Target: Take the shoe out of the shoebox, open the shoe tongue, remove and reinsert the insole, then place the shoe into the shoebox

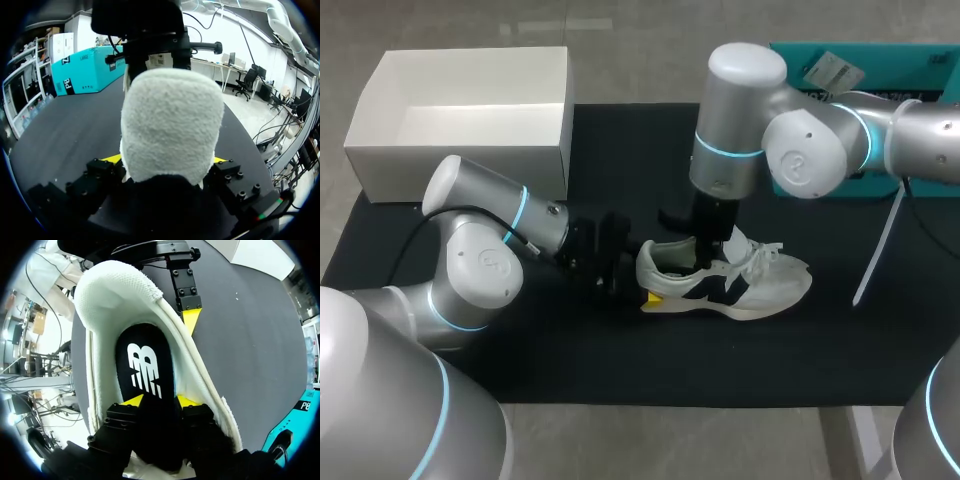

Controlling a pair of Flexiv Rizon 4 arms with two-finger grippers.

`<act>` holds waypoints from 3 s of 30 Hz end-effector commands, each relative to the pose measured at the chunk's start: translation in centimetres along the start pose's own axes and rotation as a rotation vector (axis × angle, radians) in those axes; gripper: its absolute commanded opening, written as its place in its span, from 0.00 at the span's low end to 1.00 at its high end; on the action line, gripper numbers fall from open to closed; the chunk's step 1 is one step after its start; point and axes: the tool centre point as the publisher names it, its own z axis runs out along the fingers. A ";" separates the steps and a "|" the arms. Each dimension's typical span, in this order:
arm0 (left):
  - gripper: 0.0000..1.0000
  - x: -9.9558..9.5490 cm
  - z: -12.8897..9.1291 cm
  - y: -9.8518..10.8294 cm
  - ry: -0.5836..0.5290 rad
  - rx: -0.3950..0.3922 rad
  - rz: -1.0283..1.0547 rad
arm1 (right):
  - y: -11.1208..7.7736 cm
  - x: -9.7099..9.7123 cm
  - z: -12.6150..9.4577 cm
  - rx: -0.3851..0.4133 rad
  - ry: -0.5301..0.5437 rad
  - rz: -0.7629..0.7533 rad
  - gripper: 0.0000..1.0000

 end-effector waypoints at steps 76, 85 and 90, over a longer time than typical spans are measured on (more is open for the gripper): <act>0.00 0.0 0.1 -0.1 -0.002 0.001 0.001 | 4.0 -1.4 -14.5 -0.507 -0.120 -0.351 0.00; 0.00 0.0 0.1 -0.1 -0.002 0.001 0.001 | 5.2 -2.5 -17.4 -0.520 -0.149 -0.379 0.00; 0.00 0.0 0.1 -0.1 -0.002 0.001 0.001 | 5.7 -2.5 -20.0 -0.496 -0.173 -0.395 0.00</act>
